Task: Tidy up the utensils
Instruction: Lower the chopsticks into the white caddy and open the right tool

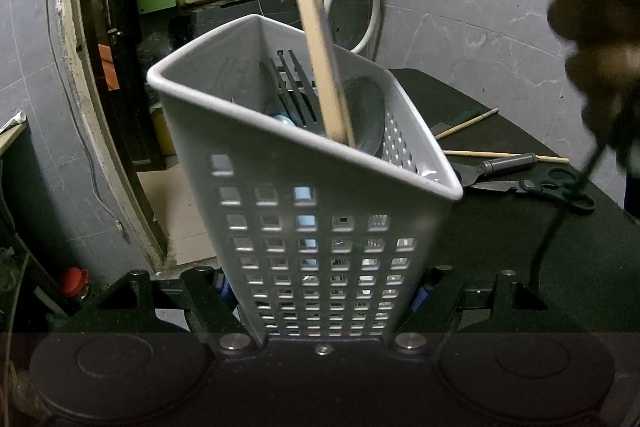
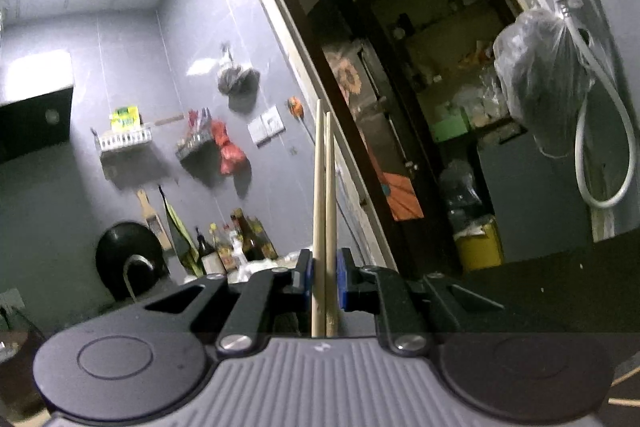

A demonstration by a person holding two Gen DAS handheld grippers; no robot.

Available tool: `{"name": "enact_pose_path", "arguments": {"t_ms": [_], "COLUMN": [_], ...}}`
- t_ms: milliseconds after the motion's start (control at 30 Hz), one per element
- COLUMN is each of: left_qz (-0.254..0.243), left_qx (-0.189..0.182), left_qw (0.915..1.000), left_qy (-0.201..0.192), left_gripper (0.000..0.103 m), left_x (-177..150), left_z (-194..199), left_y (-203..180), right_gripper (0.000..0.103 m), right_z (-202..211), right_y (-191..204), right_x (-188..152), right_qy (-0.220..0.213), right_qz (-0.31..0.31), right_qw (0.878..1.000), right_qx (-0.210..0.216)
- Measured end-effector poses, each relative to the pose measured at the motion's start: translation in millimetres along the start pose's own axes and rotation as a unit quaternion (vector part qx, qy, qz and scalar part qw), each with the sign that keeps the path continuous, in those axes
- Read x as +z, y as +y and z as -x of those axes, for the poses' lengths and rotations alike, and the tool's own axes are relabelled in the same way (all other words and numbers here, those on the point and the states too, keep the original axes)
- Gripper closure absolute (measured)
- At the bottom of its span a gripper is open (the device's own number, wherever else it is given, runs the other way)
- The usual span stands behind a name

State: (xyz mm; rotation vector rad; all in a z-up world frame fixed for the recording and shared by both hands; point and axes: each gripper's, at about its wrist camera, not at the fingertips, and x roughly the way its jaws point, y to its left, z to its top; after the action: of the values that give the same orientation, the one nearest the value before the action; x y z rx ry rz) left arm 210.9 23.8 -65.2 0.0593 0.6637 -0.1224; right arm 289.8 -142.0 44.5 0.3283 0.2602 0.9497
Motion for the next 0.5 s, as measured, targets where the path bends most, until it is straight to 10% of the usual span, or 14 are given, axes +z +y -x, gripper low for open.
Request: {"name": "enact_pose_path", "arguments": {"t_ms": [500], "left_qz": [0.000], "left_qx": [-0.001], "left_qw": [1.0000], "left_qy": [0.000], "left_gripper": [0.027], "left_x": [0], "left_z": [0], "left_y": [-1], "right_gripper": [0.078], "right_z": [15], "right_y": [11], "right_x": [-49], "right_qy": [0.079], "right_qz": [0.029], "right_qw": [0.996], "right_qx": [-0.037]}}
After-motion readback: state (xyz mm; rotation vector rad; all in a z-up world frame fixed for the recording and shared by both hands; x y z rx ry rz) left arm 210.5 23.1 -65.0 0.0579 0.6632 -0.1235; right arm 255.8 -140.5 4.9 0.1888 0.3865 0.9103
